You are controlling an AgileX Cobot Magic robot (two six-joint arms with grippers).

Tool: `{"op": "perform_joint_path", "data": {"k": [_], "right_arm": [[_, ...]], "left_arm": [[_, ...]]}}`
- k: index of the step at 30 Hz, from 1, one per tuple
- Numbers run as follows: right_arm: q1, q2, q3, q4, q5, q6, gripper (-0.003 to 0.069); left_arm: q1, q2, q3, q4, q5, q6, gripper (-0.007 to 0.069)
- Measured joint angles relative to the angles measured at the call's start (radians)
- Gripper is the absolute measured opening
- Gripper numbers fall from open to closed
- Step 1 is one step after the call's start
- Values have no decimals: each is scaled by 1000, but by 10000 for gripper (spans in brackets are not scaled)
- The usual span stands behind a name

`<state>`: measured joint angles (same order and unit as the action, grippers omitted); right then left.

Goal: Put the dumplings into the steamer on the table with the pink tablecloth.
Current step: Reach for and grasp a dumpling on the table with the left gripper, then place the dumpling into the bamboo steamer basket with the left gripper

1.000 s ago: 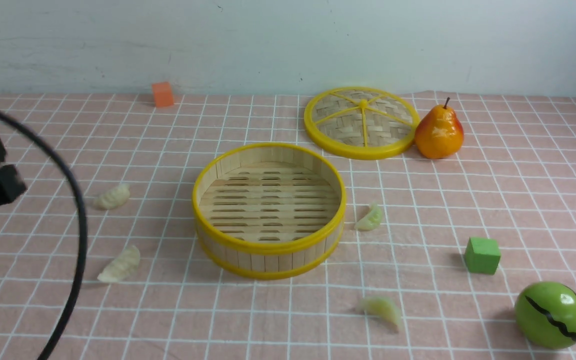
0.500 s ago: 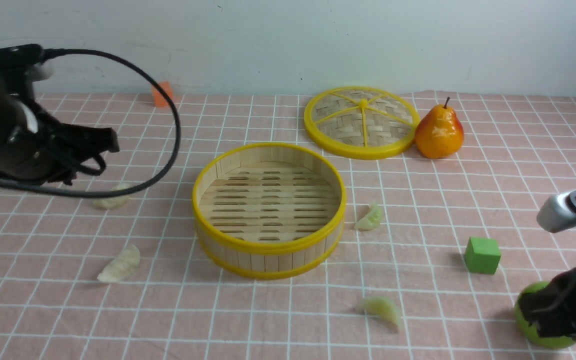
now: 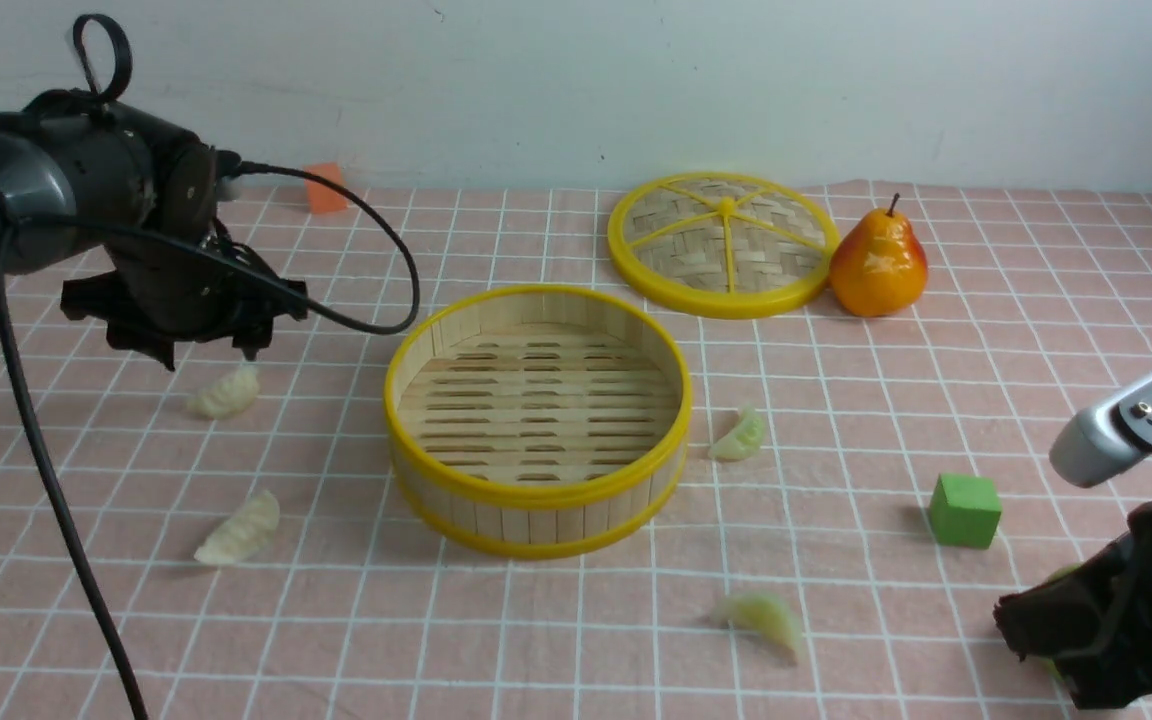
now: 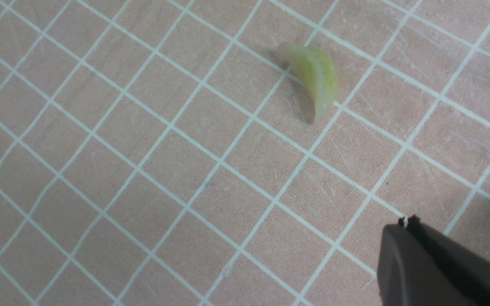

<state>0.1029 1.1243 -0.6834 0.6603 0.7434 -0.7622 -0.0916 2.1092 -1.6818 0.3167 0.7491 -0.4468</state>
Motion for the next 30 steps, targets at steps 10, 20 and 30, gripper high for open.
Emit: {"op": "perform_joint_path", "data": {"k": [10,20,30], "right_arm": [[0,1,0,3,-4,0,-1],[0,1,0,9,-19,-1,-1],[0,1,0,28,-43,-1,0]], "left_arm": [[33,126,-85,-217,48,192,362],[35,121,-85,-267,54,194,16],[16,-15,-85,-317,57,165,11]]}}
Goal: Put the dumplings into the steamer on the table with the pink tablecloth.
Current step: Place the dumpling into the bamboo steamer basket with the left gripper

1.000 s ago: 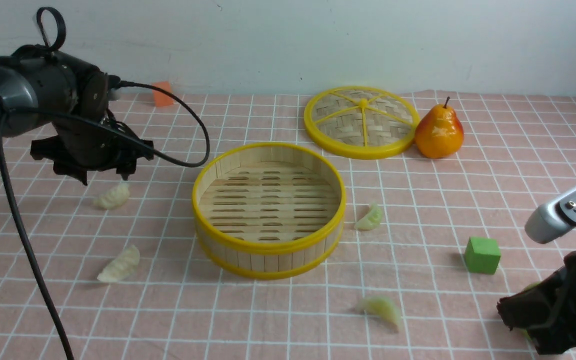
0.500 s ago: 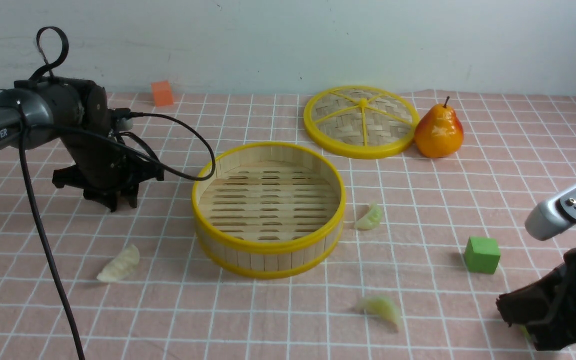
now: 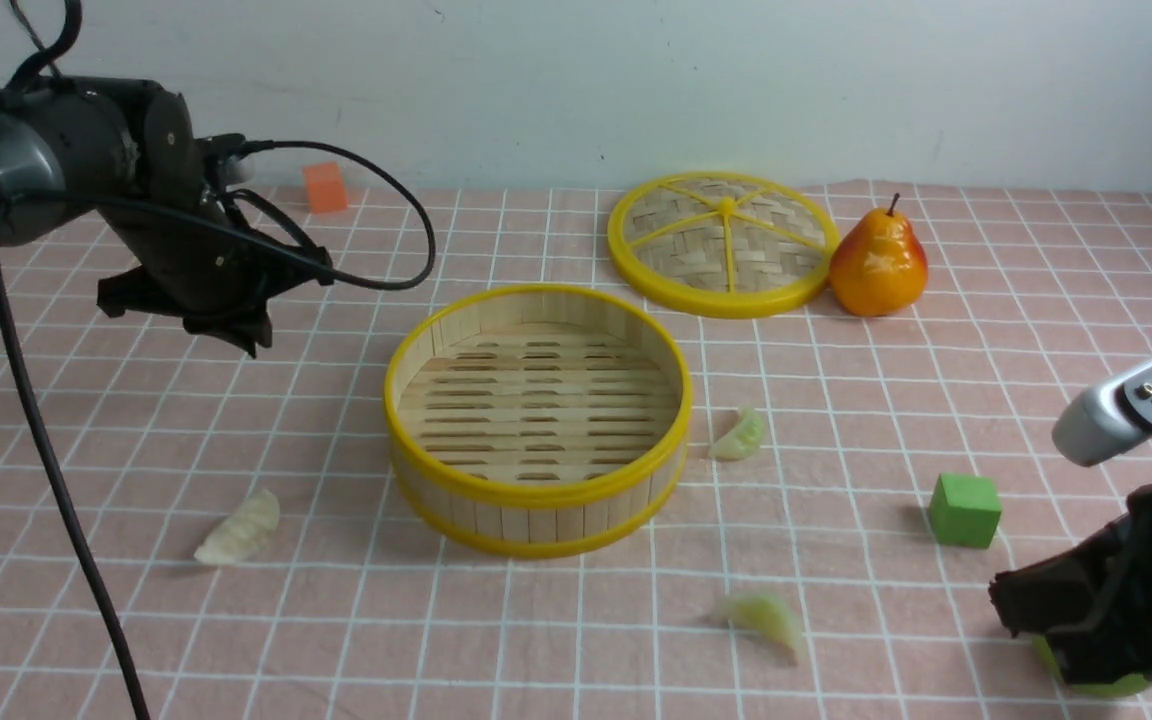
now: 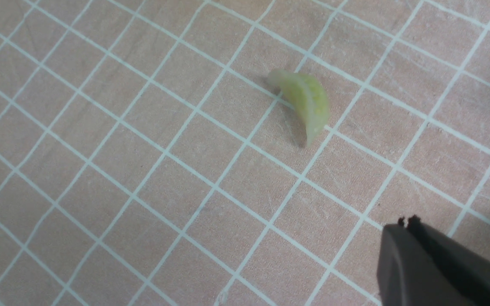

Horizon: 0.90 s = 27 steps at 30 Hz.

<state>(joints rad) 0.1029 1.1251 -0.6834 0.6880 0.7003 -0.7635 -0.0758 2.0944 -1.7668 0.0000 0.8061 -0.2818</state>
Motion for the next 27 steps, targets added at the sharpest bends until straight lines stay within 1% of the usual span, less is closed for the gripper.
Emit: {"op": "perform_joint_path", "data": {"k": [4,8,10,12,19,23,27], "right_arm": [[0,1,0,2,-2,0,1],[0,1,0,10,-6,0,1],[0,5,0,15,-10,0,2],[0,15,0,19,-10,0,3],[0,60,0,31,-10,0,8],[0,64,0,45,-9,0,11],[0,64,0,68,-2,0,13]], "left_arm": [[0,-9,0,-6,4,-1,11],[-16,-17,0,-64,40,30,11],[-53,-29,0,-93,61,78,11],[-115,-43,0,-110,57,110,11],[-260,-55,0,-125,-2,127,11],[-285,-23,0,-124,-27,128,11],[-287,48,0,-77,-90,128,13]]}}
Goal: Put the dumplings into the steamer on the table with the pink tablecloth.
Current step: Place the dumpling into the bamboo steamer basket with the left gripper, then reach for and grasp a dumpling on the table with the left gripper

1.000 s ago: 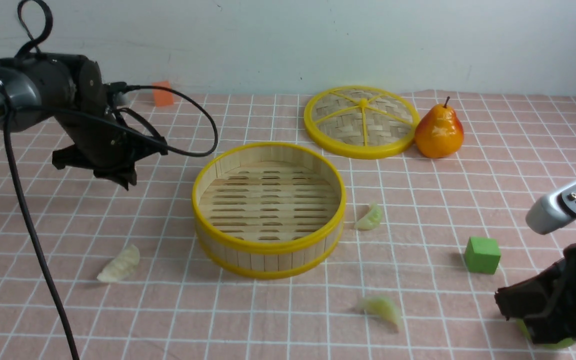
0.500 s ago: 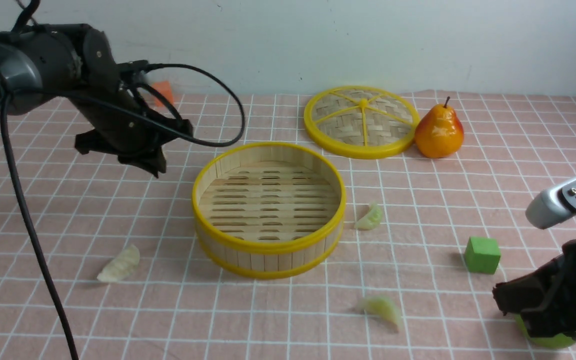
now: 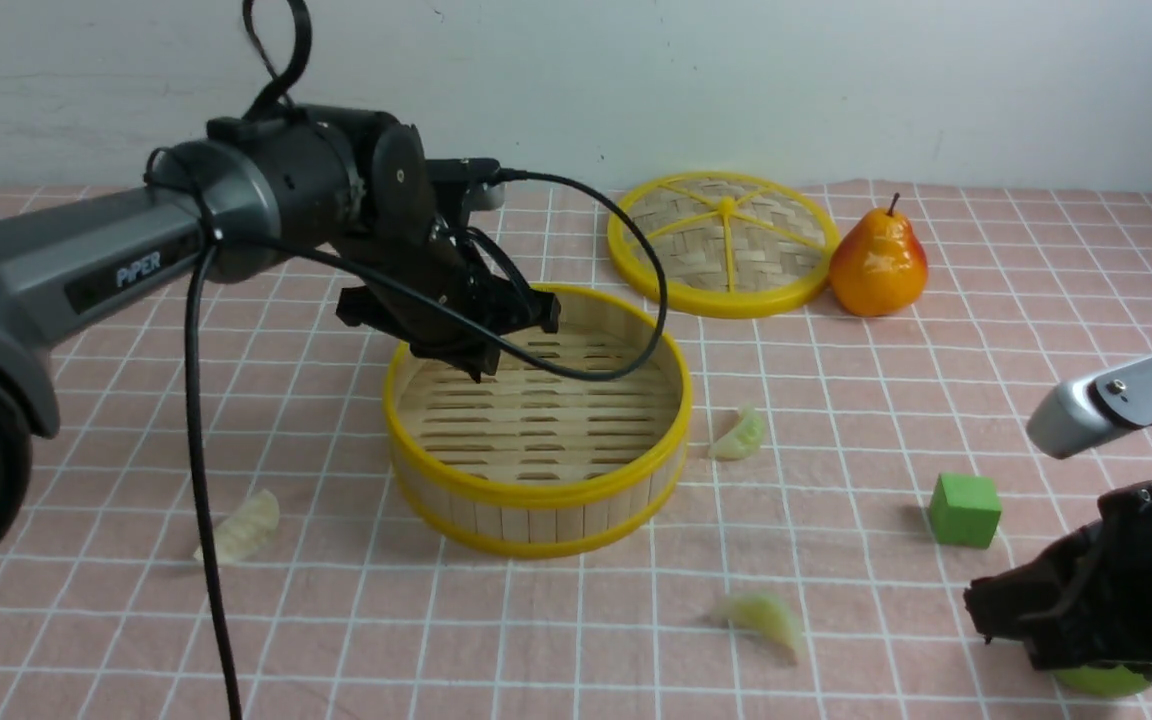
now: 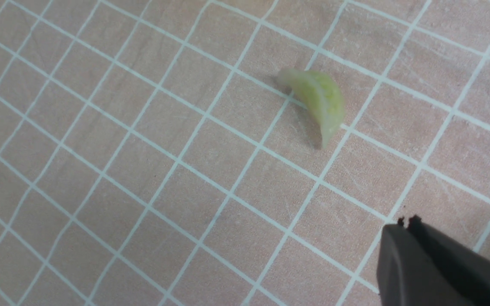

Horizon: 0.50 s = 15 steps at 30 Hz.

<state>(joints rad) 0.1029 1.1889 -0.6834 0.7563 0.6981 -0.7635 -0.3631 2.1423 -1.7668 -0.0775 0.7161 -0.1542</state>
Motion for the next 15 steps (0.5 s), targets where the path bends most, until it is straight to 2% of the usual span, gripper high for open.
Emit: {"op": "perform_joint_path", "data": {"k": [3,6,7,8,9,12,15], "right_arm": [[0,0,0,5,1,0,13],[0,0,0,9,6,-1,13],[0,0,0,9,9,-1,13],[0,0,0,9,10,-1,13],[0,0,0,9,16,-2,13],[0,0,0,9,23,-5,13],[0,0,0,9,23,-20,13]], "left_arm": [[0,19,0,10,-16,0,35],[-1,24,0,10,-20,0,167],[-1,23,0,10,-20,0,232],[-1,23,0,10,-20,0,232],[-1,19,0,10,-5,0,335],[-2,-30,-11,13,104,-1,466],[-2,-121,-23,54,191,-1,511]]}}
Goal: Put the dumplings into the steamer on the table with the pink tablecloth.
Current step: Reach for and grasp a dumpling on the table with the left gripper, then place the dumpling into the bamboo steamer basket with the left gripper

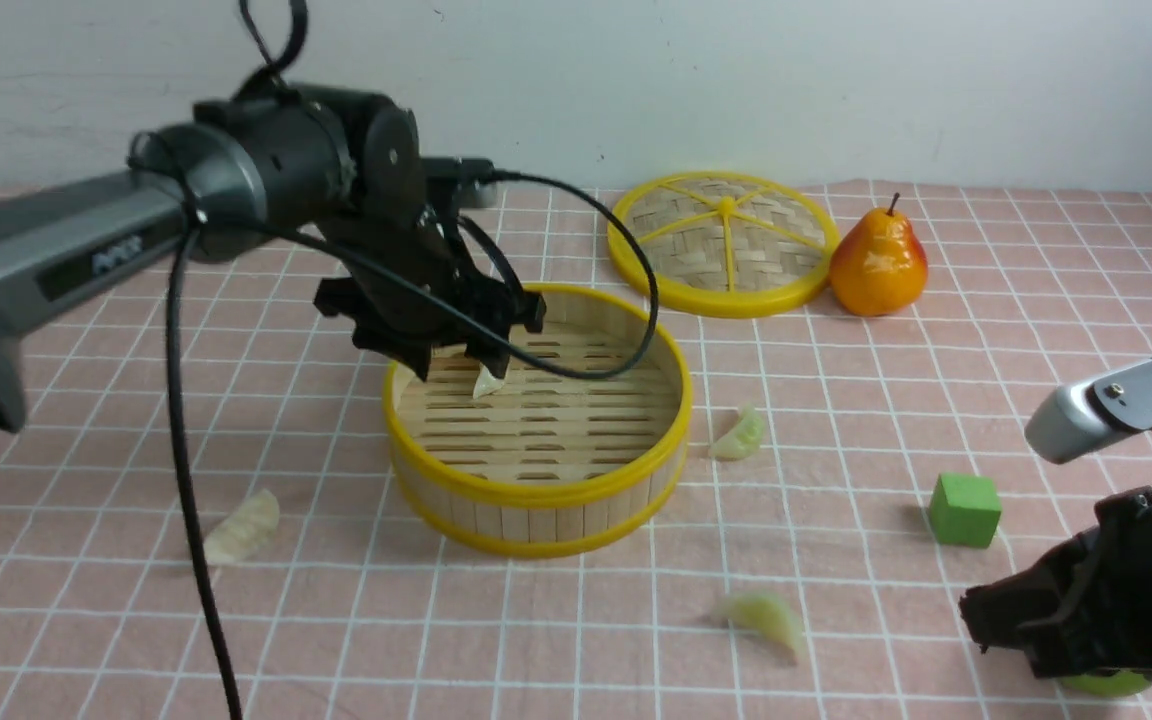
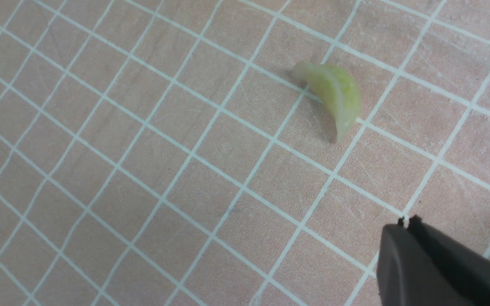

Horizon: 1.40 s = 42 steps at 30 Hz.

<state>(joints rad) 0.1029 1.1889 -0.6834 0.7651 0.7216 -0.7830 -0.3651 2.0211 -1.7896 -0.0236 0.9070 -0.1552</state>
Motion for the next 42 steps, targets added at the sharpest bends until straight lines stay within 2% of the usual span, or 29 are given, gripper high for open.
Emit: {"op": "perform_joint_path", "data": {"k": [4,7,11,12,16,18,21,24,25,31,34,37,42], "right_arm": [[0,0,0,0,2,-22,13],[0,0,0,0,2,-25,13],[0,0,0,14,6,-26,12],[0,0,0,15,6,-26,12],[0,0,0,36,9,-28,11],[0,0,0,37,10,-28,11],[0,0,0,37,10,-28,13],[0,0,0,37,10,-28,14],[0,0,0,37,10,-28,14],[0,7,0,38,-4,-31,15],[0,9,0,40,-10,-32,19],[0,18,0,41,-14,-32,21],[0,38,0,58,1,-32,21]], "left_arm": [[24,-167,37,82,131,1,510],[60,-213,126,99,165,3,501],[146,-197,410,126,55,9,485],[148,-195,420,126,46,9,485],[171,-160,546,152,-168,11,483],[171,-144,553,155,-212,12,477],[171,-110,553,171,-241,10,426],[171,-91,553,175,-232,-17,314],[171,-91,552,175,-232,-21,307],[149,-135,490,159,-128,-96,300],[90,-207,404,91,-114,-97,300],[23,-229,340,37,-137,-80,300],[-66,-163,311,24,-270,-55,300]]}}
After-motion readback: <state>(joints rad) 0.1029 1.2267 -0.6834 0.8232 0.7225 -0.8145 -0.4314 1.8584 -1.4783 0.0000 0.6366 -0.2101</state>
